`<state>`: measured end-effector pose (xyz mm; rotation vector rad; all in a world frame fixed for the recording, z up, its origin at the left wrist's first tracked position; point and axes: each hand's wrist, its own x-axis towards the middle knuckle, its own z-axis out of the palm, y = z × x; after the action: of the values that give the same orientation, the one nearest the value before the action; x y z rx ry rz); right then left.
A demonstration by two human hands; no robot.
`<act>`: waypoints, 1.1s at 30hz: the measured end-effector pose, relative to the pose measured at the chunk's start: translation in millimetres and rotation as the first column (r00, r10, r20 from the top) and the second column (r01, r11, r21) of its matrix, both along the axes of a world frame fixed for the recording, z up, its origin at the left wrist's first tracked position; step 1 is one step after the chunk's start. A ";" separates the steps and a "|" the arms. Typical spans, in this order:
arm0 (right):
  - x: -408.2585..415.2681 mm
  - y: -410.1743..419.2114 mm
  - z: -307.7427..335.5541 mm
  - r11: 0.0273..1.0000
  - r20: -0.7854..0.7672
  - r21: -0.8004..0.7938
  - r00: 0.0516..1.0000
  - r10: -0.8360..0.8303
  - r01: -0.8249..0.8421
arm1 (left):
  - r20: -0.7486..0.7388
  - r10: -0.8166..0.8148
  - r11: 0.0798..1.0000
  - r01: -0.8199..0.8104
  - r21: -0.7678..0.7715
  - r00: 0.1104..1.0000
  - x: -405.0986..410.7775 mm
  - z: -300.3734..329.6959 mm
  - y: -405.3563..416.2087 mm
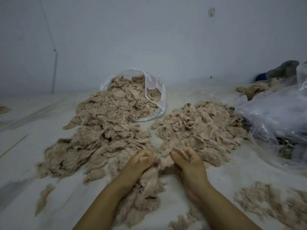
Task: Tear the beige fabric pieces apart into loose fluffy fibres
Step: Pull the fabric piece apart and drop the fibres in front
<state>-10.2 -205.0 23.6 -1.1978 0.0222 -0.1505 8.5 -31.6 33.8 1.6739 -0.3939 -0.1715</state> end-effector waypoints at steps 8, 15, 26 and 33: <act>-4.2 0.5 2.8 0.995 0.032 -0.085 0.998 -0.053 0.056 | -0.016 -0.056 0.995 0.057 0.086 0.998 -4.9 -3.4 -9.9; -6.6 -0.2 3.0 0.987 0.012 -0.140 0.996 0.085 -0.083 | -0.076 -0.098 0.995 0.098 0.004 0.992 -7.3 -1.2 -10.0; 6.5 -23.1 2.0 0.875 0.019 -0.428 0.970 -0.243 0.227 | 0.012 0.086 0.996 -0.086 0.025 0.996 -1.2 0.7 2.2; -11.0 4.0 3.4 0.811 0.007 -0.585 1.000 0.028 -0.019 | 0.056 0.133 0.983 -0.125 -0.135 0.990 -2.7 -2.3 -7.5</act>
<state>-21.1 -201.1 27.0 -1.8190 -0.0574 -0.1494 5.8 -39.2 31.5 1.5719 -0.3364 0.0048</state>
